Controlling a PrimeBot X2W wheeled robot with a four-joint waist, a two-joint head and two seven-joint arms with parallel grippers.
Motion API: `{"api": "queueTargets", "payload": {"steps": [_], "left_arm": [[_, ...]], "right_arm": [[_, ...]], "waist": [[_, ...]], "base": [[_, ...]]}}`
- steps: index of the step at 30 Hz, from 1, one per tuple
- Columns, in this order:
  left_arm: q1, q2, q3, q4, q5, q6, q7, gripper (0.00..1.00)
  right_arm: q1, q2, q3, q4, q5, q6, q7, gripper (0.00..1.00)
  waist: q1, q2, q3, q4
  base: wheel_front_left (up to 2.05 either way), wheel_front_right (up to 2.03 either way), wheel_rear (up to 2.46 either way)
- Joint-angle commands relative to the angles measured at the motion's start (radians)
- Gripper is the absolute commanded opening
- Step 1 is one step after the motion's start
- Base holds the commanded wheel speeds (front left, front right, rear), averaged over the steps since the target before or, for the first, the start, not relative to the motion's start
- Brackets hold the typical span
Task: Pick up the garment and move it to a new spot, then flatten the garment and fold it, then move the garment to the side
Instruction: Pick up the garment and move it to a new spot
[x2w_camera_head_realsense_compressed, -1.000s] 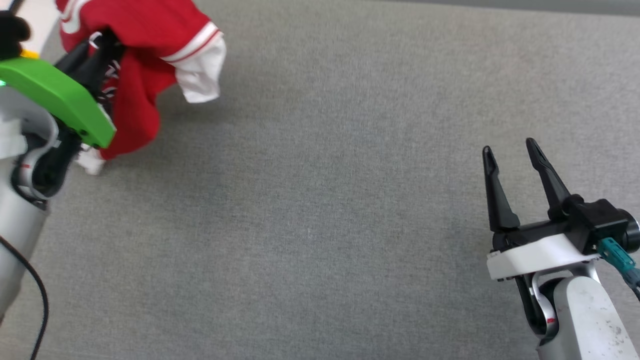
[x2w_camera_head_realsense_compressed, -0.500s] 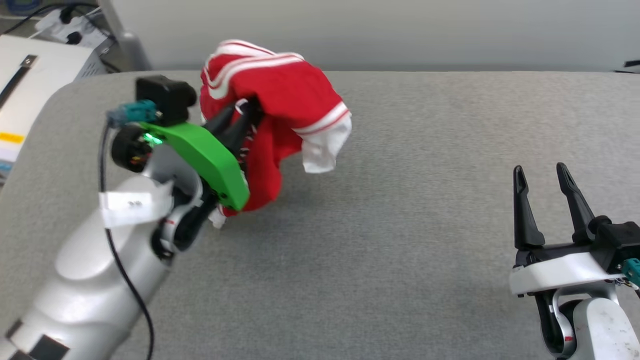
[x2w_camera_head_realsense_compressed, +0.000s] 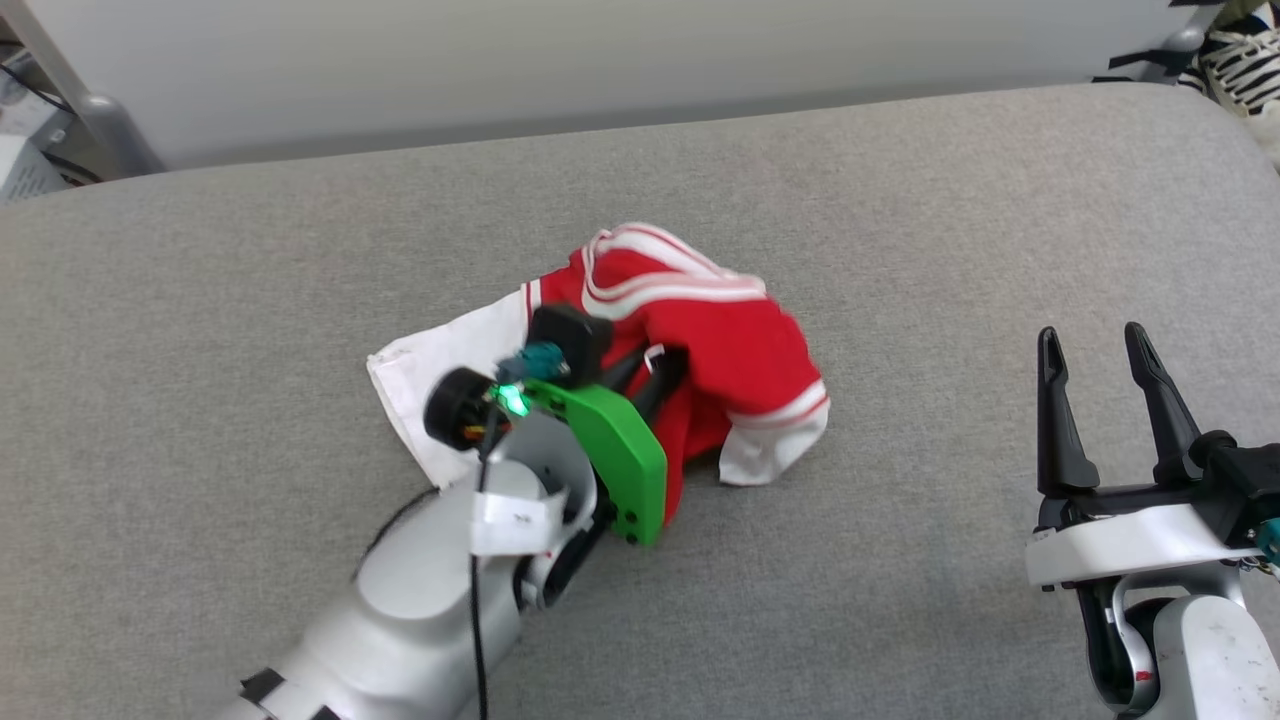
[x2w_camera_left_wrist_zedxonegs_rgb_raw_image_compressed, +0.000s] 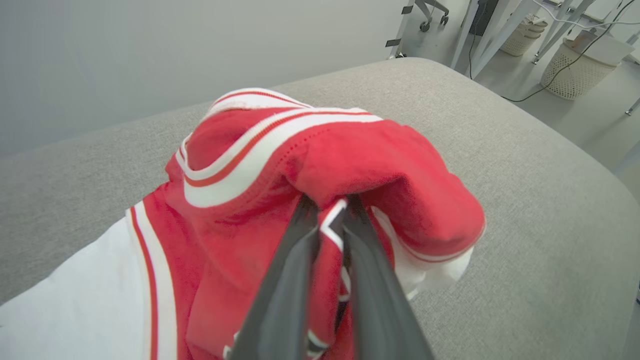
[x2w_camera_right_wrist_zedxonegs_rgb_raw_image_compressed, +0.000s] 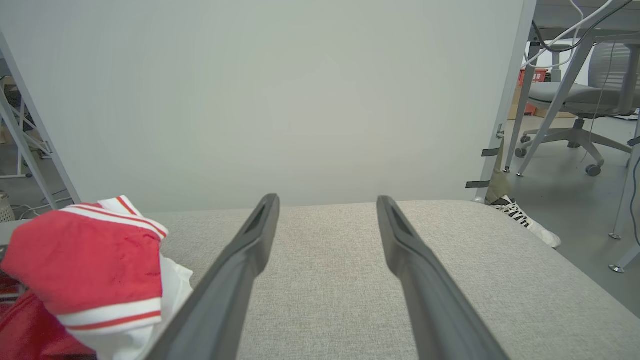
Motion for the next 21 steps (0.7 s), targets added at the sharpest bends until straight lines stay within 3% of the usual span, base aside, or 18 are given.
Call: {"api": "queueTargets", "payload": {"steps": [1, 6, 10, 17, 21], "left_arm": [[0.018, -0.016, -0.021, 0.042, 0.020, -0.009, -0.005, 1.00], [0.018, -0.064, -0.079, 0.175, 0.052, -0.039, -0.014, 1.00], [0.003, -0.090, -0.078, 0.254, 0.057, -0.067, -0.085, 1.00], [0.001, -0.076, -0.059, 0.266, 0.052, -0.076, -0.142, 1.00], [0.014, -0.038, -0.034, 0.237, 0.053, -0.055, -0.167, 1.00]], "right_arm": [[-0.007, 0.003, 0.002, -0.005, 0.005, -0.001, -0.005, 1.00], [-0.012, 0.003, 0.013, 0.004, 0.006, -0.001, -0.005, 1.00], [-0.001, 0.004, 0.017, 0.022, 0.006, -0.001, -0.005, 1.00], [0.026, 0.004, 0.002, 0.046, 0.004, -0.001, -0.005, 1.00], [0.045, 0.004, -0.003, 0.055, 0.004, -0.001, -0.005, 1.00]], "waist": [[0.0001, -0.0001, 0.019, -0.017], [0.0001, -0.0001, 0.025, -0.008], [0.0001, -0.0001, -0.002, 0.039], [0.0001, -0.0001, -0.071, 0.118], [0.0001, -0.0001, -0.109, 0.154]], "base": [[0.00, 0.00, 0.00], [0.00, 0.00, 0.00], [0.00, 0.00, 0.00], [0.00, 0.00, 0.00], [0.00, 0.00, 0.00]]}}
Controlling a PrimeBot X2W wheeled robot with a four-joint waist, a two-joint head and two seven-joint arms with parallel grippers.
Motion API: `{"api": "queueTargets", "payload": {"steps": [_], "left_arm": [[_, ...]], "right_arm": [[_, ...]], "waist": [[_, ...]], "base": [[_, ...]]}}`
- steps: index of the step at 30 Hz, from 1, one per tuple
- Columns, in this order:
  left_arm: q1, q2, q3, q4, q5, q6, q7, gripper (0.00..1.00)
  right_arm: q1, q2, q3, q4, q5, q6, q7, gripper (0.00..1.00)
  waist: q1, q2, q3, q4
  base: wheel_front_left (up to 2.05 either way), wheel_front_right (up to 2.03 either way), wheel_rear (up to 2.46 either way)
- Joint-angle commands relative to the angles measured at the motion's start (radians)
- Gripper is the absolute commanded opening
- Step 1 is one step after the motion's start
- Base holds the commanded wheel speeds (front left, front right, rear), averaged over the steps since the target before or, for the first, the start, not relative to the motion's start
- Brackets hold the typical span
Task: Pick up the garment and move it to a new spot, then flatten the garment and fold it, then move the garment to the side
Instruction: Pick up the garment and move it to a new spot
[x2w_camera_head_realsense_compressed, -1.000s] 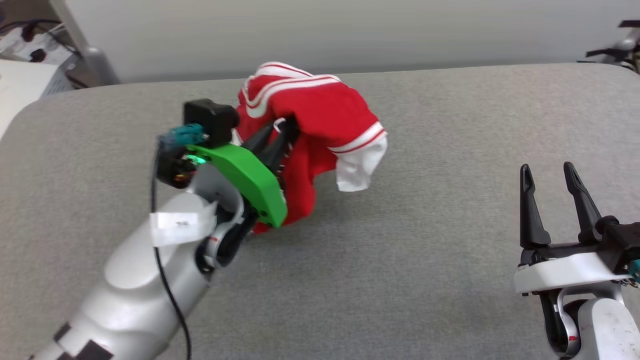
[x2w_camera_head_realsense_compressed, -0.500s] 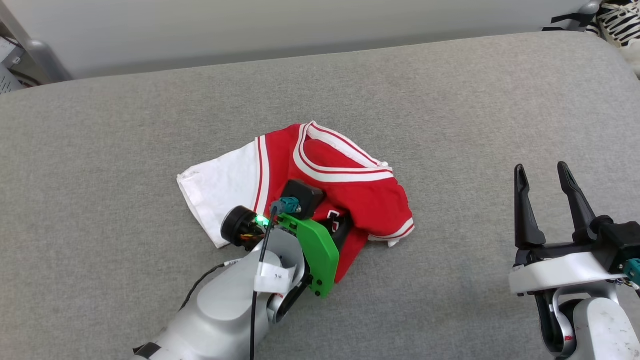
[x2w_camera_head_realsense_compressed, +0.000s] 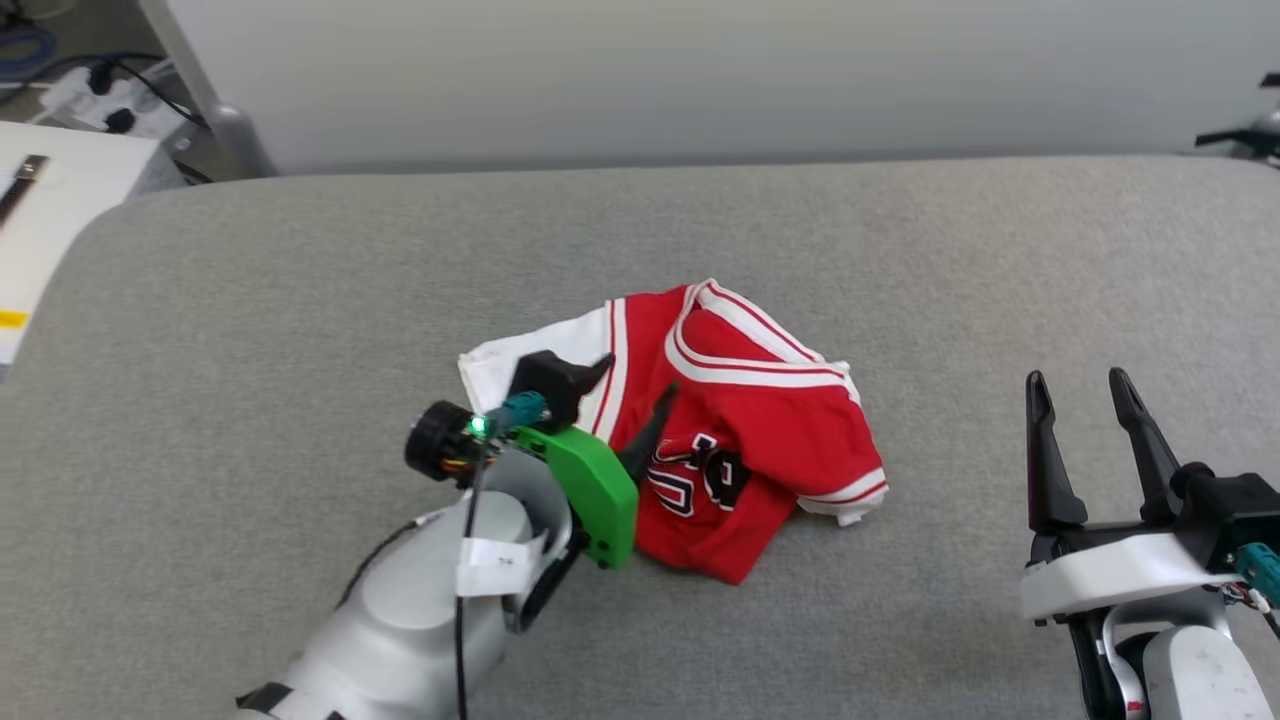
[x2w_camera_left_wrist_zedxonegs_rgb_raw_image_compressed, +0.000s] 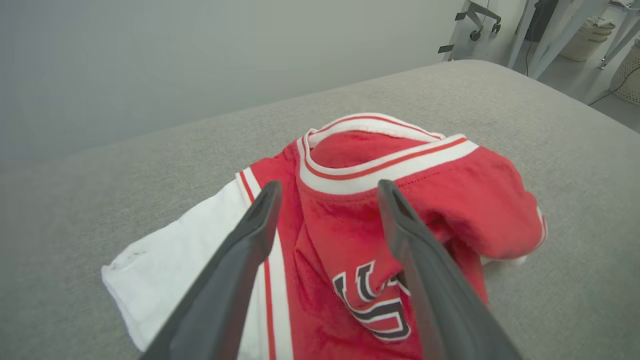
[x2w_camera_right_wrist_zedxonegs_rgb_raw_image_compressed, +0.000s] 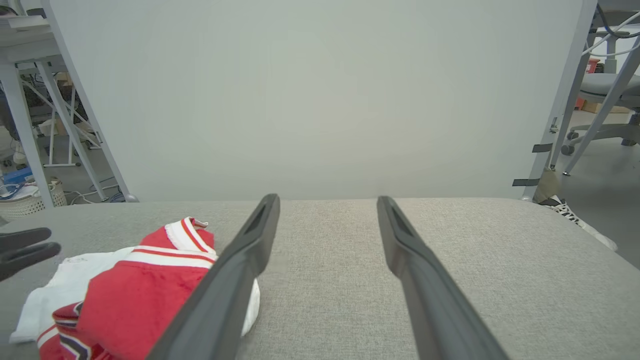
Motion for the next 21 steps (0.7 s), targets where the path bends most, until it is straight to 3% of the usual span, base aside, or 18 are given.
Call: {"api": "queueTargets", "payload": {"steps": [1, 7, 13, 16, 21], "left_arm": [[0.009, 0.025, 0.016, -0.018, 0.011, 0.016, -0.017, 1.00], [0.116, 0.124, 0.140, -0.207, 0.055, 0.079, -0.037, 1.00], [0.336, 0.177, 0.375, -0.458, 0.153, 0.136, -0.038, 1.00], [0.456, 0.164, 0.486, -0.546, 0.206, 0.129, -0.038, 1.00], [0.590, 0.111, 0.603, -0.605, 0.293, 0.077, -0.038, 1.00]], "right_arm": [[0.017, 0.001, -0.001, 0.003, 0.004, -0.001, -0.005, 1.00], [0.045, 0.001, 0.005, 0.009, 0.009, -0.001, -0.005, 1.00], [0.072, 0.001, 0.004, 0.009, 0.013, -0.001, -0.005, 1.00], [0.084, 0.001, 0.008, 0.013, 0.019, -0.001, -0.005, 1.00], [0.096, 0.001, 0.013, 0.020, 0.026, -0.001, -0.005, 1.00]], "waist": [[0.0000, 0.0000, -0.054, 0.053], [0.0000, 0.0000, -0.074, 0.084], [0.0000, 0.0000, -0.079, 0.098], [0.0000, 0.0000, -0.082, 0.098], [0.0000, 0.0000, -0.086, 0.098]], "base": [[0.00, 0.00, 0.00], [0.00, 0.00, 0.00], [0.00, 0.00, 0.00], [0.00, 0.00, 0.00], [0.00, 0.00, 0.00]]}}
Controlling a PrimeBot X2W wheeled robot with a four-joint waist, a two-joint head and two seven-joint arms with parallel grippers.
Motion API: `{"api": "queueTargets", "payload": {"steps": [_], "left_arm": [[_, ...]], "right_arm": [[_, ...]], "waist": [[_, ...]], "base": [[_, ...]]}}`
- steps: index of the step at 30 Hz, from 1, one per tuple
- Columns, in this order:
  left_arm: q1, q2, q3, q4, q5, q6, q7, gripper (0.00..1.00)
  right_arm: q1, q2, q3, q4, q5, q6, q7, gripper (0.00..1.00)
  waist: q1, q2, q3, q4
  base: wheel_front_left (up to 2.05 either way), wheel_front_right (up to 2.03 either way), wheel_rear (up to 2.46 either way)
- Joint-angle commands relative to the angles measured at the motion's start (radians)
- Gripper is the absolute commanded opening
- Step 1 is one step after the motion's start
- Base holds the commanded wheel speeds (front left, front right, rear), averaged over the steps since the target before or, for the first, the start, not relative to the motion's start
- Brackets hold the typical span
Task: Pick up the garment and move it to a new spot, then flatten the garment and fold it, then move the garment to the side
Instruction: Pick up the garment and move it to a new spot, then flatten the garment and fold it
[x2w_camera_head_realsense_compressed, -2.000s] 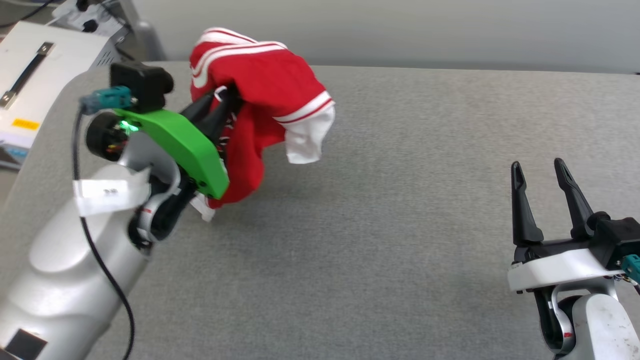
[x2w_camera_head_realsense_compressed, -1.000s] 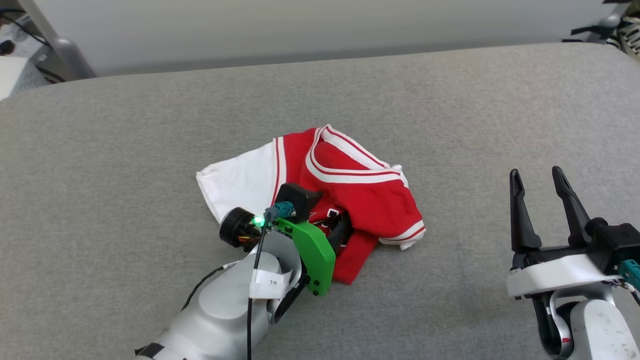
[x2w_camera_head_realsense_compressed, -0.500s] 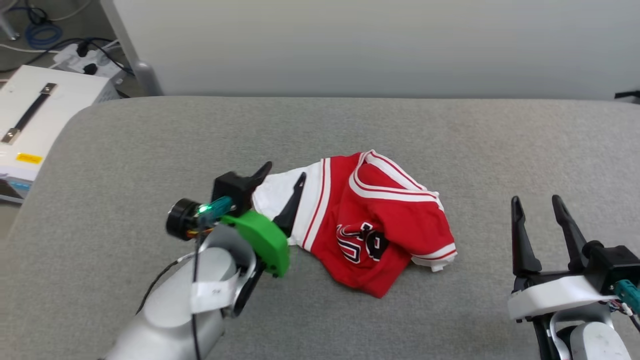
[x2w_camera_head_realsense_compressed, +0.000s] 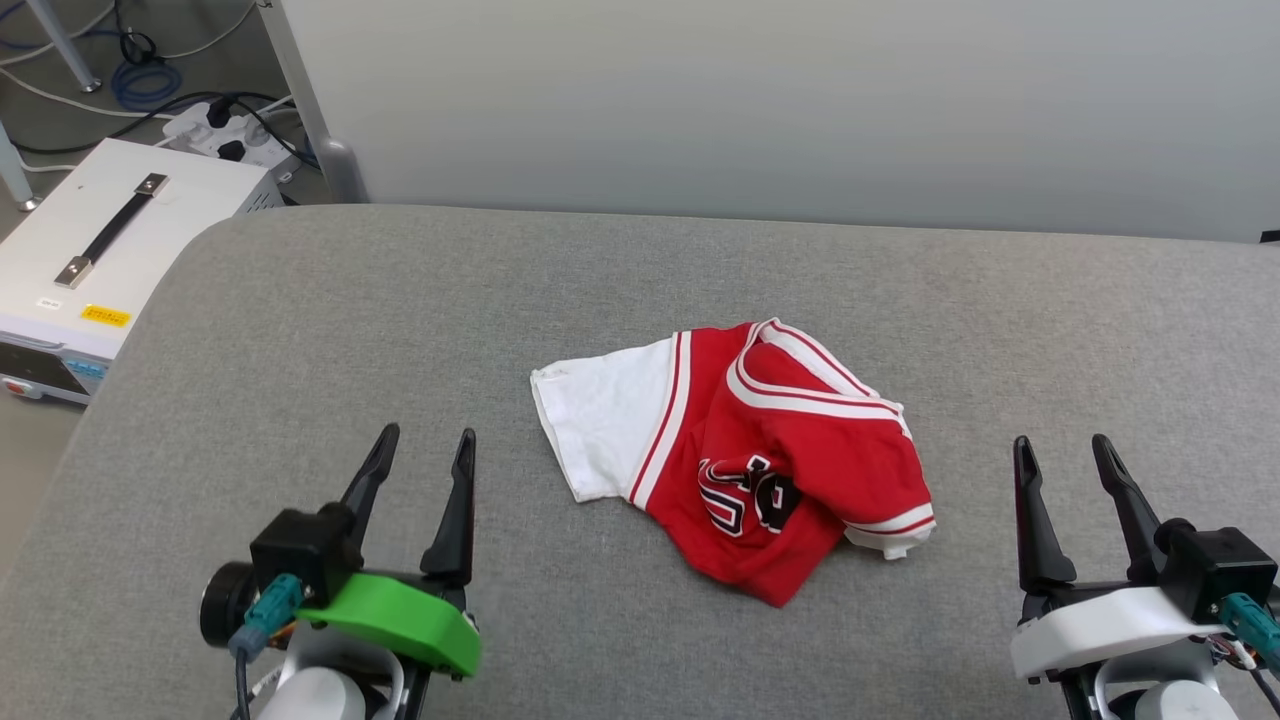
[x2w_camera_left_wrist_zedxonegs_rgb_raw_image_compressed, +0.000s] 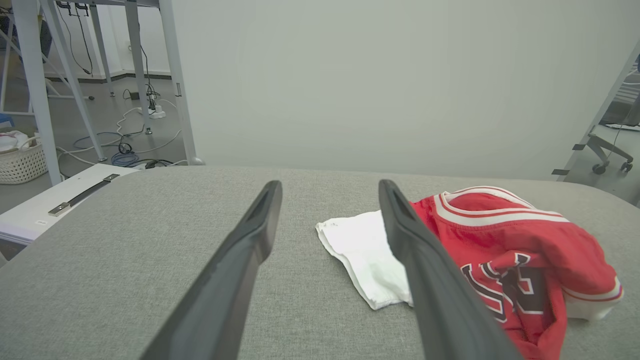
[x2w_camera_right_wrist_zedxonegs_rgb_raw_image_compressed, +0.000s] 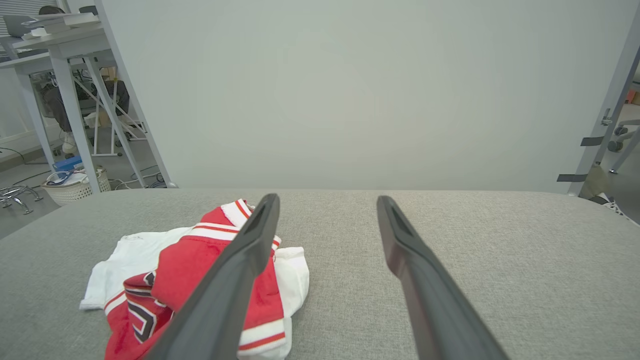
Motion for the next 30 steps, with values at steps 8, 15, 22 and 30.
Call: {"api": "queueTargets", "payload": {"steps": [8, 15, 22, 30], "left_arm": [[0.066, -0.093, 0.109, 0.003, 0.102, -0.094, -0.006, 1.00], [0.056, -0.140, 0.173, -0.007, 0.167, -0.147, -0.006, 1.00], [0.046, -0.195, 0.211, 0.000, 0.216, -0.188, -0.006, 1.00], [0.004, -0.224, 0.214, 0.027, 0.243, -0.207, -0.006, 1.00]], "right_arm": [[0.020, -0.001, 0.004, 0.007, 0.007, -0.001, -0.005, 1.00], [0.021, -0.020, 0.042, 0.038, -0.007, -0.001, 0.064, 1.00], [-0.025, -0.152, 0.188, 0.020, 0.089, -0.001, 0.430, 1.00], [-0.141, -0.284, 0.332, -0.004, 0.178, -0.001, 0.657, 1.00]], "waist": [[0.0000, -0.0001, 0.000, 0.000], [0.0000, -0.0001, 0.031, -0.001], [0.0000, -0.0001, 0.084, 0.015], [0.0000, -0.0001, 0.137, 0.072]], "base": [[0.00, 0.00, 0.00], [0.00, 0.00, 0.00], [0.00, 0.00, 0.00], [0.00, 0.00, 0.00]]}}
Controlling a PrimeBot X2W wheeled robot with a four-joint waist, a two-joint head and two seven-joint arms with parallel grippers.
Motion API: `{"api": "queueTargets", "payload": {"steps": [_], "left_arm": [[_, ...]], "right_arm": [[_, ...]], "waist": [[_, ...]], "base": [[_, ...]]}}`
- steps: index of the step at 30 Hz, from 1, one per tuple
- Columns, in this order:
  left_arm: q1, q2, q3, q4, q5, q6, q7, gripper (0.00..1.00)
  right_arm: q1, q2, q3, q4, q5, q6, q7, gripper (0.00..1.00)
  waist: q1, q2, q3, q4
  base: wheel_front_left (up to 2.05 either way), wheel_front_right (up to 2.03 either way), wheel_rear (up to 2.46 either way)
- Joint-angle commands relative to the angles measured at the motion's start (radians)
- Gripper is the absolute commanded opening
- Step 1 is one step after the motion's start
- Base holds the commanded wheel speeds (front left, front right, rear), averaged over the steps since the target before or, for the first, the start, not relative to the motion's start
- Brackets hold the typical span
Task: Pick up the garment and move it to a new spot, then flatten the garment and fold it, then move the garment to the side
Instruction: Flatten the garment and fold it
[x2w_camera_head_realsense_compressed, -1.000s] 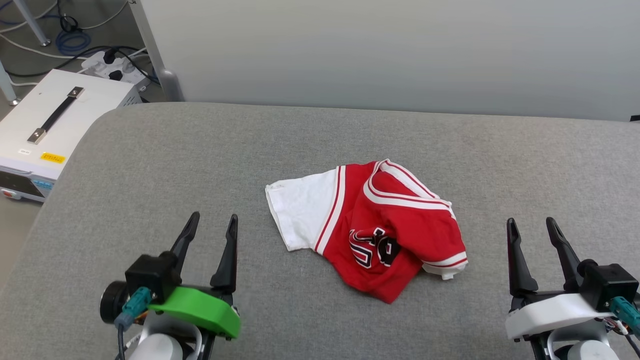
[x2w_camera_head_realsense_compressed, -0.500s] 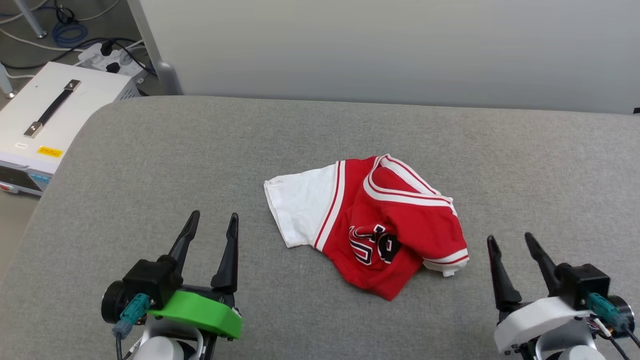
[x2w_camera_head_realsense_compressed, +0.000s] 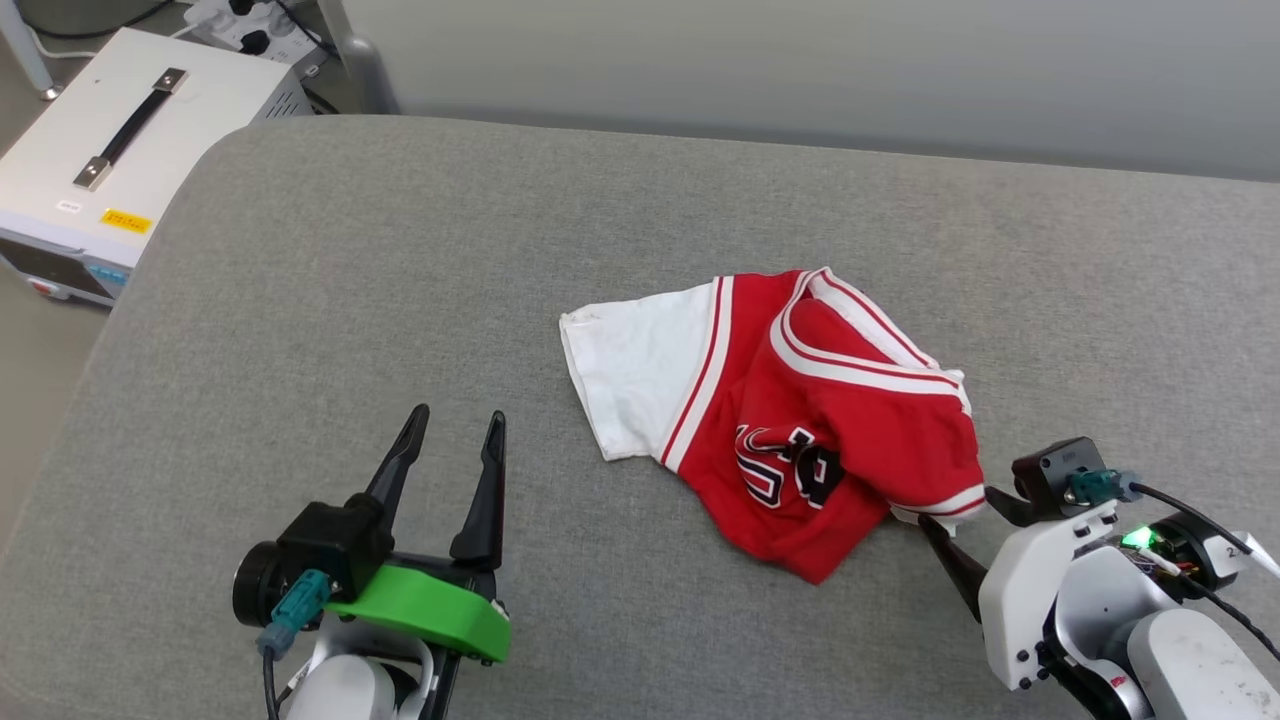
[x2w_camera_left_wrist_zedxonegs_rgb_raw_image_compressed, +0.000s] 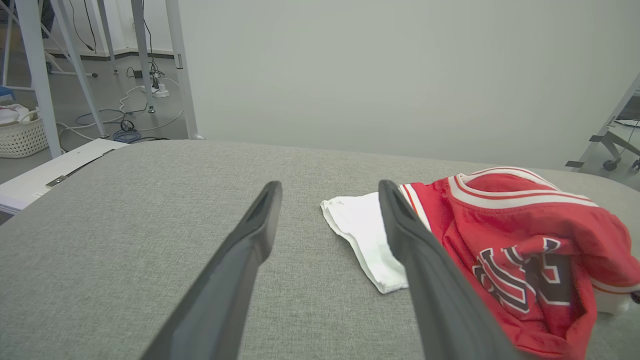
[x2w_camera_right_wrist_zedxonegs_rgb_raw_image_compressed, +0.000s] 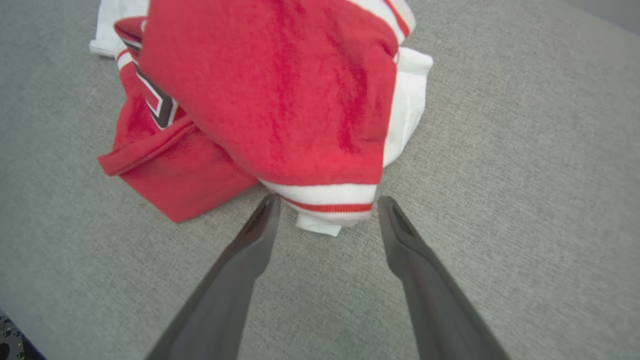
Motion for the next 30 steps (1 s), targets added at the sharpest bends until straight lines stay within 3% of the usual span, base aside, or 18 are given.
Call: {"api": "queueTargets", "payload": {"steps": [1, 11, 13, 14, 15, 21, 30], "left_arm": [[-0.022, -0.006, 0.003, 0.004, 0.006, -0.007, -0.006, 1.00], [-0.045, -0.013, -0.006, 0.014, 0.010, -0.009, -0.006, 1.00], [-0.044, -0.013, -0.009, 0.016, 0.009, -0.009, -0.006, 1.00], [-0.043, -0.012, -0.010, 0.017, 0.008, -0.010, -0.006, 1.00], [-0.041, -0.012, -0.009, 0.019, 0.008, -0.010, -0.006, 1.00], [-0.025, -0.006, -0.004, 0.031, 0.009, -0.010, -0.006, 1.00], [0.010, -0.007, 0.003, 0.041, 0.008, -0.010, -0.006, 1.00]], "right_arm": [[-0.025, -0.008, 0.018, 0.010, 0.009, -0.001, 0.005, 1.00], [-0.097, -0.018, 0.095, 0.123, 0.015, -0.001, -0.002, 1.00], [-0.103, -0.016, 0.099, 0.142, 0.020, -0.001, -0.011, 0.36], [-0.104, -0.015, 0.100, 0.148, 0.022, -0.001, -0.016, 0.10], [-0.103, -0.015, 0.101, 0.154, 0.026, -0.001, -0.021, 0.00], [-0.079, -0.033, 0.085, 0.142, 0.061, -0.001, -0.035, 0.00], [0.028, -0.111, -0.013, -0.030, 0.134, -0.001, 0.049, 0.00]], "waist": [[0.0000, 0.0000, 0.021, 0.024], [0.0000, 0.0000, 0.055, 0.068], [0.0000, 0.0000, 0.054, 0.071], [0.0000, 0.0000, 0.052, 0.071], [0.0000, 0.0000, 0.049, 0.069], [0.0000, 0.0000, 0.013, 0.039], [0.0000, 0.0000, -0.059, -0.032]], "base": [[0.00, 0.00, 0.00], [0.00, 0.00, 0.00], [0.00, 0.00, 0.00], [0.00, 0.00, 0.00], [0.00, 0.00, 0.00], [0.00, 0.00, 0.00], [0.00, 0.00, 0.00]]}}
